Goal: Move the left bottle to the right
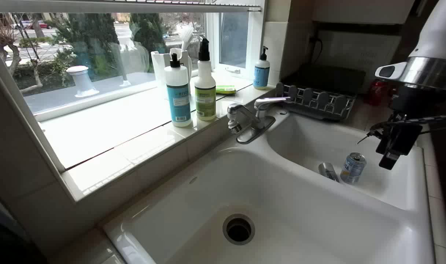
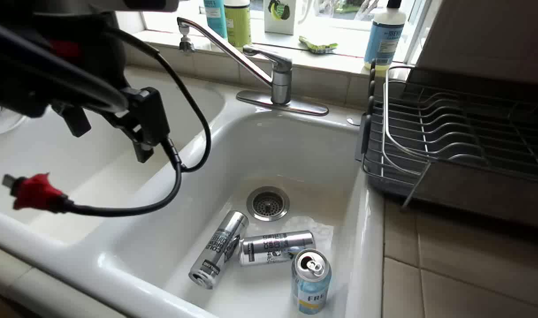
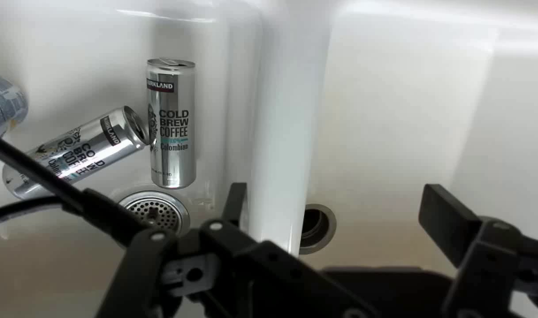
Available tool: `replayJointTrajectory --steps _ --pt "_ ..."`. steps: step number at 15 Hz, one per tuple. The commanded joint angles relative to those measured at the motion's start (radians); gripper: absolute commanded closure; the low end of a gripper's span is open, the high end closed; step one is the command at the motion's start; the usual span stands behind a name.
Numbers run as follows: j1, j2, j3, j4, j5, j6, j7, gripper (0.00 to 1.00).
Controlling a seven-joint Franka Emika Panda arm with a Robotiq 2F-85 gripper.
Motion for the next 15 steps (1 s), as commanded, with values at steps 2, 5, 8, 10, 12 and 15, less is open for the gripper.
replayJointTrajectory --steps 2,5,8,10,12,15 --pt "-0.009 0.004 0.009 0.001 0.007 -0.003 -0.005 0.0" --pt "-0.009 0.006 0.009 0.001 0.007 -0.003 -0.005 0.0" --pt "0.056 0.116 0.085 0.107 -0.005 0.02 -0.002 0.0" --pt "0.098 0.194 0.152 0.204 -0.011 0.039 0.015 0.0" --pt "0.124 0.274 0.202 0.305 -0.026 0.046 0.012 0.0" --pt "0.143 0.419 0.257 0.49 -0.057 0.051 -0.002 0.0"
